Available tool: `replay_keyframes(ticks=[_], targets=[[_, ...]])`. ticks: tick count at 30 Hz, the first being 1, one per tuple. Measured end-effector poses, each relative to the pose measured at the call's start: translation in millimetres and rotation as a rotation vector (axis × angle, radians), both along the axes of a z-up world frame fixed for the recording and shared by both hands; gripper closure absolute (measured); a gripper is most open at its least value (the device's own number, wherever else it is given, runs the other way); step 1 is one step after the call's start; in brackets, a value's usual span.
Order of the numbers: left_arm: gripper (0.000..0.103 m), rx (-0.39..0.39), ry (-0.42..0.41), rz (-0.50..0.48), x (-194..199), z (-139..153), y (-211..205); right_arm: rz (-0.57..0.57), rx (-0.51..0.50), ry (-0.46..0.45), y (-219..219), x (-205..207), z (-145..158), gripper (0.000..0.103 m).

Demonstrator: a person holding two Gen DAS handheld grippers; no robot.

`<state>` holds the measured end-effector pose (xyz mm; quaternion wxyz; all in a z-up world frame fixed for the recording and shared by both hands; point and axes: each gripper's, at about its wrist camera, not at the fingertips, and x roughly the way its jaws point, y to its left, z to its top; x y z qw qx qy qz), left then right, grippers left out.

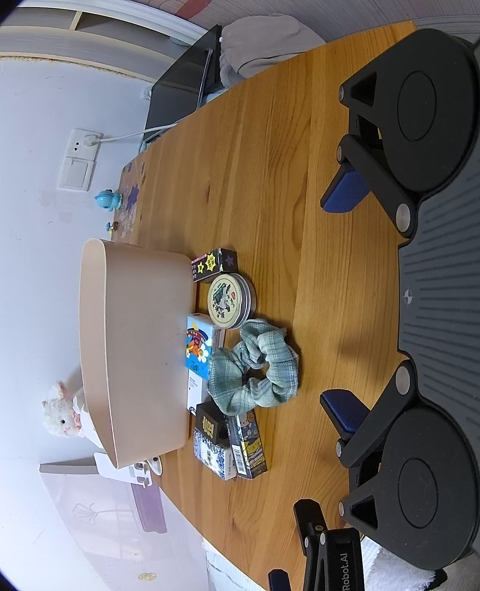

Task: Organize objects
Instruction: 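Move both tools toward the scrunchie and the long barcode box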

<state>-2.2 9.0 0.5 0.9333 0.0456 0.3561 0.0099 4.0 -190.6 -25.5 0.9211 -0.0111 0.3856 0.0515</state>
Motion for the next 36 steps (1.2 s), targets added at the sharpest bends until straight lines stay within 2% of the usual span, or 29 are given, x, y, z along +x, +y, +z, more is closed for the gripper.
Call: replay_keyframes(ticks=[22, 28, 36], targets=[[0.000, 0.029, -0.013, -0.077, 11, 0, 5, 0.032, -0.006, 0.001, 10, 9, 1, 0.000], [0.000, 0.058, -0.020, -0.136, 28, -2, 3, 0.055, -0.011, 0.000, 16, 21, -2, 0.000], [0.000, 0.051, 0.013, -0.192, 60, -15, 6, 0.081, -0.027, 0.001, 22, 42, -7, 0.000]])
